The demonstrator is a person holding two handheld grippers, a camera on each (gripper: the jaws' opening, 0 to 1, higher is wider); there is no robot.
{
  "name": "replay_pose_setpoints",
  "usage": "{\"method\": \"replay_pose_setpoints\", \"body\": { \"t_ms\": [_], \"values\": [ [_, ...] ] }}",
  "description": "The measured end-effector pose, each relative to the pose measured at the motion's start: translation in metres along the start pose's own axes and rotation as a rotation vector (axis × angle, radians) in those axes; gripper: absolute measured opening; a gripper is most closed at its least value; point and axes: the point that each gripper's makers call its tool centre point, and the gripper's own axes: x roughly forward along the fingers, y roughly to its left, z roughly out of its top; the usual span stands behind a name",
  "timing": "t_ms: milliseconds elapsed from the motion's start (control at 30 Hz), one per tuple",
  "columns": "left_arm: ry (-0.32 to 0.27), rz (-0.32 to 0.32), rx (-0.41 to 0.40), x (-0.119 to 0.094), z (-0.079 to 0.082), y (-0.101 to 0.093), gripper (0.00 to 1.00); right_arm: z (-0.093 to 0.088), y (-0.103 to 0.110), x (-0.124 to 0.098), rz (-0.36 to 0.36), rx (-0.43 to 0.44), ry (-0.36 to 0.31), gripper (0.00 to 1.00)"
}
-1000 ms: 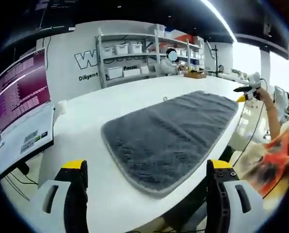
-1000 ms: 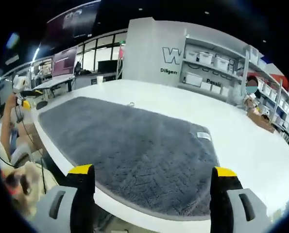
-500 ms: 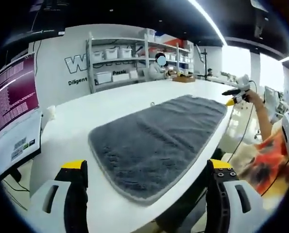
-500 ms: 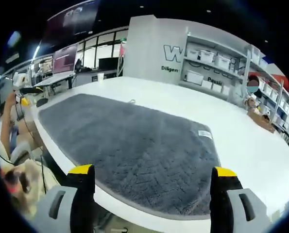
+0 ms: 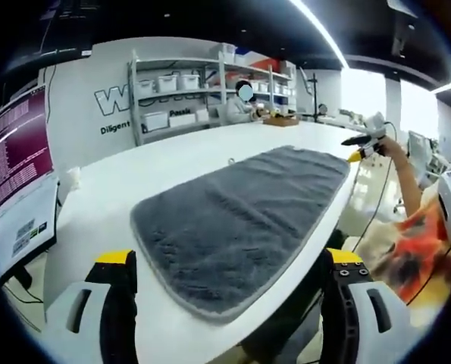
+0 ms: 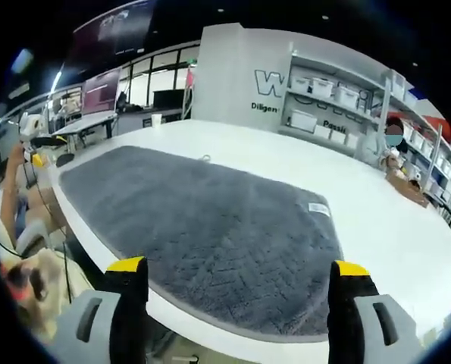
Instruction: Open the folded towel by lifting each exposed corner and separating the folded layers until the towel lies flat within the target outline without major curled edges
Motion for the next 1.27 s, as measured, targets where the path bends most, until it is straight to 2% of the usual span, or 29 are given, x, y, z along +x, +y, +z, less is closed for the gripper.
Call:
{"method": "replay_pose_setpoints", "body": {
  "t_ms": [633, 800, 1267],
  "values": [
    [0.010, -0.031, 0.007, 0.008, -0.001, -0.008, 0.99, 0.002, -0.001, 0.000, -0.005, -0.020, 0.002, 0.99],
    [0.010, -0.041, 0.005, 0.009, -0.001, -0.010, 0.99, -0.002, 0.002, 0.005, -0.012, -0.037, 0.031, 1.00],
    [0.006, -0.045, 0.014, 0.009, 0.000, -0.011, 1.00, -0.003, 0.001, 0.002, -0.011, -0.017, 0.028, 0.99]
  ]
}}
